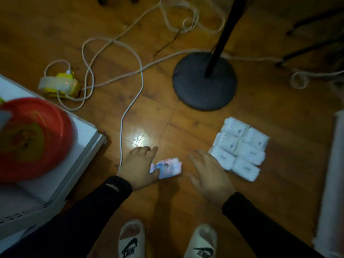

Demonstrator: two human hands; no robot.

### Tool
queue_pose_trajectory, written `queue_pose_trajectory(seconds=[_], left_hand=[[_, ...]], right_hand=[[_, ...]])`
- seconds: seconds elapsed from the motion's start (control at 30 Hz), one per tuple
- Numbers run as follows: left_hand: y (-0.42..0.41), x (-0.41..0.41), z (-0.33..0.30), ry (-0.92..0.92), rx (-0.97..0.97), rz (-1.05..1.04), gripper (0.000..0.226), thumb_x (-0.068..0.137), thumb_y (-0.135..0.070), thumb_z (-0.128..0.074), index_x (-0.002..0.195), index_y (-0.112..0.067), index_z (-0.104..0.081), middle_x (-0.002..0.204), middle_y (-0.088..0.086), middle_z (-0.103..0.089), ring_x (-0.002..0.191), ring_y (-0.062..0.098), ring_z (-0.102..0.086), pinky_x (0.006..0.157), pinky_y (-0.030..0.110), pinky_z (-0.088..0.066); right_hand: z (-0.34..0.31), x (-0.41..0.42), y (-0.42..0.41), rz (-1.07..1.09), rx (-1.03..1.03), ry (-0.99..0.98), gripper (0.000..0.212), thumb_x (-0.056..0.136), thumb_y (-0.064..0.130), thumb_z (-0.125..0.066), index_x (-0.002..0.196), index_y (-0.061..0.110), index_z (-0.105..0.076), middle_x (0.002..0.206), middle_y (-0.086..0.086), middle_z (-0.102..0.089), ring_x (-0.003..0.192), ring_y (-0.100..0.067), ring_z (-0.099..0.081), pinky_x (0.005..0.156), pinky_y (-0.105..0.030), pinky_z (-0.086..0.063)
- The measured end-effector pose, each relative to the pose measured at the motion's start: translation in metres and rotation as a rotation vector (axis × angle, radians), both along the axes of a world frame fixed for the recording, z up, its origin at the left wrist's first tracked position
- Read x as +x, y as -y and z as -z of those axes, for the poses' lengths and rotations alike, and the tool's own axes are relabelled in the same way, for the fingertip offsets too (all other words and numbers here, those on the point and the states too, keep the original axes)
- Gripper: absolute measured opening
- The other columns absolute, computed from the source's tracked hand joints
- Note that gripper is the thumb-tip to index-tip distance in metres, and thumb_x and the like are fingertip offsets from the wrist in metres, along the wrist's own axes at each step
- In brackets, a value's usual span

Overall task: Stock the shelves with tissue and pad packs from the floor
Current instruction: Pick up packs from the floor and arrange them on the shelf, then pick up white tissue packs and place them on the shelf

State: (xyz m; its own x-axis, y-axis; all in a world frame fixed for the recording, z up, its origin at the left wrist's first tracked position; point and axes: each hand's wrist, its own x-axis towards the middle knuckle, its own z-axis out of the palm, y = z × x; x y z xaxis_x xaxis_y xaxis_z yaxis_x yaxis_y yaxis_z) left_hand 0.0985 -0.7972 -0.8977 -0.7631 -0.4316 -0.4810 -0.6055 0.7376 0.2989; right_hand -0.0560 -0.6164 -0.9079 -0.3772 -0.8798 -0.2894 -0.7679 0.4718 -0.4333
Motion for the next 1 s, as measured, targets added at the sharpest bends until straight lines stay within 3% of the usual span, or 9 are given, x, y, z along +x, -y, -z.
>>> queue_pose_trajectory(seconds=[0.2,0.33,0.47,0.6,0.77,1.0], left_hand=[[-0.014,-0.089,-0.248,-0.334,-0.089,0.115,0.073,0.078,-0.059,-0.037,0.134,-0.014,-0.051,0.126,0.006,-0.058,0.115,0.030,-0.054,0.098,0.037,-0.042],[-0.046,-0.142,-0.421,-0.552,-0.100,0.295,0.063,0.089,-0.055,-0.041,0.140,-0.017,-0.045,0.136,-0.001,-0.051,0.128,0.021,-0.044,0.107,0.035,-0.034],[-0.096,-0.182,-0.574,-0.764,-0.134,0.468,0.060,0.093,-0.055,-0.041,0.143,-0.021,-0.040,0.141,-0.002,-0.046,0.132,0.017,-0.037,0.109,0.031,-0.028],[-0.168,-0.211,-0.696,-0.942,-0.116,0.673,0.064,0.091,-0.060,-0.036,0.142,-0.021,-0.042,0.138,-0.001,-0.050,0.130,0.017,-0.041,0.108,0.034,-0.033],[-0.284,-0.226,-0.798,-1.102,-0.031,0.891,0.060,0.092,-0.058,-0.043,0.143,-0.026,-0.039,0.141,-0.004,-0.046,0.132,0.014,-0.037,0.109,0.033,-0.030],[-0.461,-0.210,-0.857,-1.136,0.096,1.251,0.065,0.092,-0.058,-0.044,0.146,-0.022,-0.036,0.145,-0.002,-0.043,0.133,0.015,-0.036,0.107,0.028,-0.029]], right_hand=[[-0.262,-0.082,-0.057,0.237,-0.135,-0.230,0.050,0.090,0.043,-0.055,0.134,0.020,-0.050,0.143,-0.004,-0.044,0.132,-0.022,-0.040,0.106,-0.033,-0.032],[-0.430,-0.114,-0.103,0.352,-0.220,-0.415,0.057,0.091,0.045,-0.056,0.141,0.022,-0.043,0.148,-0.001,-0.037,0.138,-0.021,-0.032,0.111,-0.035,-0.029],[-0.593,-0.114,-0.163,0.493,-0.311,-0.648,0.059,0.090,0.053,-0.041,0.137,0.018,-0.048,0.142,-0.004,-0.045,0.133,-0.024,-0.040,0.106,-0.046,-0.040],[-0.728,-0.078,-0.249,0.664,-0.332,-0.896,0.059,0.091,0.052,-0.039,0.135,0.015,-0.050,0.139,-0.007,-0.048,0.129,-0.022,-0.040,0.109,-0.038,-0.033],[-0.825,-0.010,-0.361,0.919,-0.351,-1.096,0.053,0.088,0.044,-0.047,0.128,0.010,-0.055,0.130,-0.013,-0.054,0.120,-0.027,-0.047,0.103,-0.038,-0.035],[-0.865,0.085,-0.513,1.271,-0.168,-1.170,0.057,0.091,0.051,-0.050,0.139,0.019,-0.045,0.144,-0.005,-0.043,0.132,-0.023,-0.037,0.108,-0.041,-0.035]])
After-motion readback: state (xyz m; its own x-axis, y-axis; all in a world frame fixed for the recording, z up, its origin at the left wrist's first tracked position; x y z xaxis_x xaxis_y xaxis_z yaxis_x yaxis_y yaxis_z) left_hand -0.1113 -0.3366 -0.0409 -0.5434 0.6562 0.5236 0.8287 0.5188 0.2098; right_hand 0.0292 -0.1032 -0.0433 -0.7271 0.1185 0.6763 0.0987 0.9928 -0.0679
